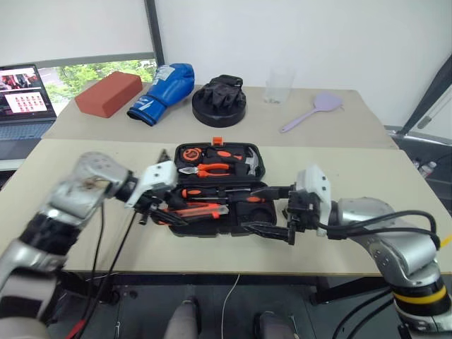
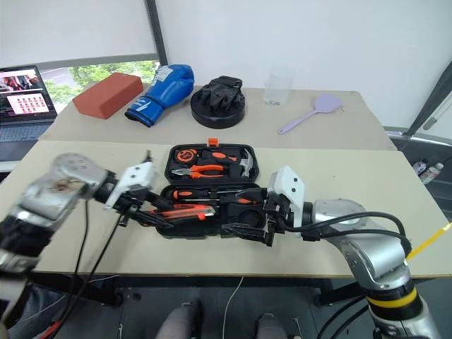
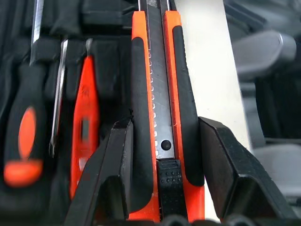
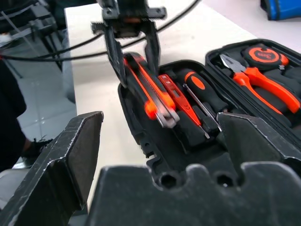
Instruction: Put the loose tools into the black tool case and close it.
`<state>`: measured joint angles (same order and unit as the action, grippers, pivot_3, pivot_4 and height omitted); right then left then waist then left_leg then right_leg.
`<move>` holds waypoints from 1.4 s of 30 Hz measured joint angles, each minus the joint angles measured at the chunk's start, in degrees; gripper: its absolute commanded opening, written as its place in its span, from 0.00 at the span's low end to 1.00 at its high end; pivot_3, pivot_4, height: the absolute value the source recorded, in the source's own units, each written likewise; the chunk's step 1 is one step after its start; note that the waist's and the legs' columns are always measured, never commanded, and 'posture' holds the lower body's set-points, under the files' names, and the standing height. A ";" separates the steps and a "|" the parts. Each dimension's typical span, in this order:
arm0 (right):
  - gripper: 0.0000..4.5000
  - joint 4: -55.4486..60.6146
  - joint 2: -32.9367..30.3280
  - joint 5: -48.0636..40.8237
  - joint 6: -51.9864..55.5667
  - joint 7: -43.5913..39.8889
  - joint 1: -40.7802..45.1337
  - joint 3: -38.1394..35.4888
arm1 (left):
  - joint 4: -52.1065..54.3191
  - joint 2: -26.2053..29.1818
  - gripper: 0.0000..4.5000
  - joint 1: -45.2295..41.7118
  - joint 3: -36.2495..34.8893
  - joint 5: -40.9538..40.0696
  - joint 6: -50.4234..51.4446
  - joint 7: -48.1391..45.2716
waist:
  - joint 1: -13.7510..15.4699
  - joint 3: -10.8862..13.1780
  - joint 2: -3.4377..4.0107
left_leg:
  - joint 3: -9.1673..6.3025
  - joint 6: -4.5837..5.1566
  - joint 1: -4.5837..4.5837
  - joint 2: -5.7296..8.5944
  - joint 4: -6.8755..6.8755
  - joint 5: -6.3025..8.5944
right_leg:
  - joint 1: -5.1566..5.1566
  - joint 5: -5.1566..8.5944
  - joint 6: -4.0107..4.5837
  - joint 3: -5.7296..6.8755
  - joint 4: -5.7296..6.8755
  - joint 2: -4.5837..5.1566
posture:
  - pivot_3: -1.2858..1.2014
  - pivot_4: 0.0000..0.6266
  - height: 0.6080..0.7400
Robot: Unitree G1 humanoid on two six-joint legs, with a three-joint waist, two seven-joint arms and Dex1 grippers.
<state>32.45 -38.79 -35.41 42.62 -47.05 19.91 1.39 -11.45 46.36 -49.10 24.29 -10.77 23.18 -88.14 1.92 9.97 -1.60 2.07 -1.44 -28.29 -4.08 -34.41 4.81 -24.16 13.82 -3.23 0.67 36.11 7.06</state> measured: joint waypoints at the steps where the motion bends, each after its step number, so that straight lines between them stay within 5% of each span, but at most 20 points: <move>1: 1.00 0.84 -0.06 -0.38 0.43 0.81 -0.75 -0.27 | -2.10 -1.64 0.36 -0.87 0.92 1.40 -1.15 -0.09 | 0.08 0.00 0.00 | -0.01 0.01 0.00 0.00 -0.04 0.00 | 0.00 0.00 0.00 0.00 0.02 0.00 | 0.52 0.24 0.97; 13: 1.00 5.35 -2.36 -1.87 1.52 3.77 -5.61 -2.51 | -7.40 -8.69 0.36 -4.06 3.27 6.24 0.96 -1.47 | 0.27 0.00 0.00 | -0.07 0.08 0.05 -0.03 -0.42 -0.04 | 0.14 0.14 -0.12 0.00 0.12 0.00 | 0.52 0.24 0.97; 21: 1.00 5.23 -2.42 -1.77 1.33 3.25 -5.64 -2.22 | -5.07 -10.32 0.98 -4.06 0.39 2.30 9.25 -2.25 | 0.18 0.00 0.00 | -0.08 0.18 -0.02 -0.03 -0.44 -0.10 | 0.12 0.08 -0.12 -0.02 0.15 0.00 | 0.52 0.24 0.97; 24: 1.00 5.06 -2.42 -1.69 1.13 2.63 -5.64 -1.90 | -3.15 -10.01 0.98 -4.06 -2.52 0.16 10.02 -2.51 | 0.14 0.00 0.00 | -0.09 0.21 0.00 -0.03 -0.42 -0.12 | 0.12 0.07 -0.10 -0.01 0.20 0.00 | 0.52 0.24 0.97; 27: 1.00 4.31 -2.42 -1.34 0.38 1.92 -5.64 -1.77 | -3.08 -9.11 0.82 -4.01 -3.93 -0.04 8.64 -1.86 | 0.14 0.00 0.00 | -0.09 0.22 0.01 -0.03 -0.44 -0.12 | 0.12 0.07 -0.11 -0.01 0.22 0.00 | 0.52 0.24 0.97; 36: 1.00 3.00 -2.95 -0.69 -0.79 -0.13 -5.64 -1.66 | -4.28 -7.51 0.07 -0.22 -3.00 3.74 0.50 -0.60 | 0.44 0.00 0.00 | -0.09 0.22 -0.01 -0.03 -0.53 -0.13 | 0.18 0.04 -0.12 -0.01 0.20 0.00 | 0.52 0.24 0.97; 42: 1.00 3.01 -3.03 -0.66 -0.79 -0.20 -5.67 -1.66 | -4.13 -7.66 0.02 -0.22 -2.18 4.70 -1.71 -1.43 | 0.28 0.00 0.00 | -0.08 0.22 0.00 -0.03 -0.52 -0.13 | 0.15 0.04 -0.11 -0.01 0.24 0.00 | 0.52 0.24 0.97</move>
<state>35.46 -41.82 -36.07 41.84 -47.26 14.24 -0.27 -15.58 38.69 -49.32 22.11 -6.07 21.47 -89.57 2.20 9.97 -1.60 1.99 -1.22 -28.29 -4.11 -34.93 4.68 -24.01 13.86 -3.33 0.66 36.36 7.06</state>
